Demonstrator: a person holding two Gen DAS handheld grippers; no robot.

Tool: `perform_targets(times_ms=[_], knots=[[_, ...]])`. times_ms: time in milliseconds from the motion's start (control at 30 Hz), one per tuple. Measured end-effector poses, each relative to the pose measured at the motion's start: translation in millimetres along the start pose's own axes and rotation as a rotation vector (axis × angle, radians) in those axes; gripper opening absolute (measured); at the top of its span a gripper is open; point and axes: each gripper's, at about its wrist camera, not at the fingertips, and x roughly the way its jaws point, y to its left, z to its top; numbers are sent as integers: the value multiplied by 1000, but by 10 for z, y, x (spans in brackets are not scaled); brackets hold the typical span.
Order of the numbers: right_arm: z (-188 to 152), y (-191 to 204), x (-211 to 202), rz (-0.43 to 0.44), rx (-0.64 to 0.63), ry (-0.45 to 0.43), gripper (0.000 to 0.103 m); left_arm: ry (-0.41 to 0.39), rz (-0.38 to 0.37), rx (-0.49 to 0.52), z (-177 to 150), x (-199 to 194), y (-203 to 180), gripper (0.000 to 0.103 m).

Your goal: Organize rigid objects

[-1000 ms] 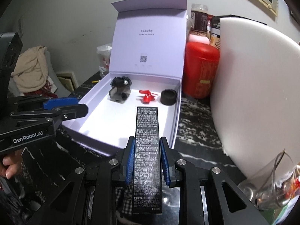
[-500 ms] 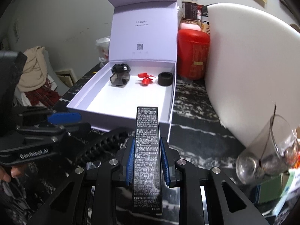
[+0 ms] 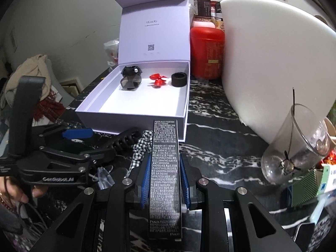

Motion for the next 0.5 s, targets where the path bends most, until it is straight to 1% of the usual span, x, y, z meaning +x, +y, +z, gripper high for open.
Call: perform_targets(times_ms=[33,200,267,300,367,433,500], knots=[[-9,-7,2,-1,3,1,25,3,-8,-6,-5,26,16,75],[-45,-32,20,-6,8,6,25,17,10,11,-4,112,-7,75],[-57,-42,46,-6,9,11,25,12,39,31,-5,129,-35,75],[-62,-46,59,-5,10,14,25,9,50,40,2,141,-44,73],[-73,-54,90,-6,13,19,25,16,68,60,-4,168,-65,64],[-80,-65,113,-4,18,23,25,35,78,60,-7,214,-54,48],[-88,-83,135,3,27,26,25,36,83,65,-8,224,-50,43]])
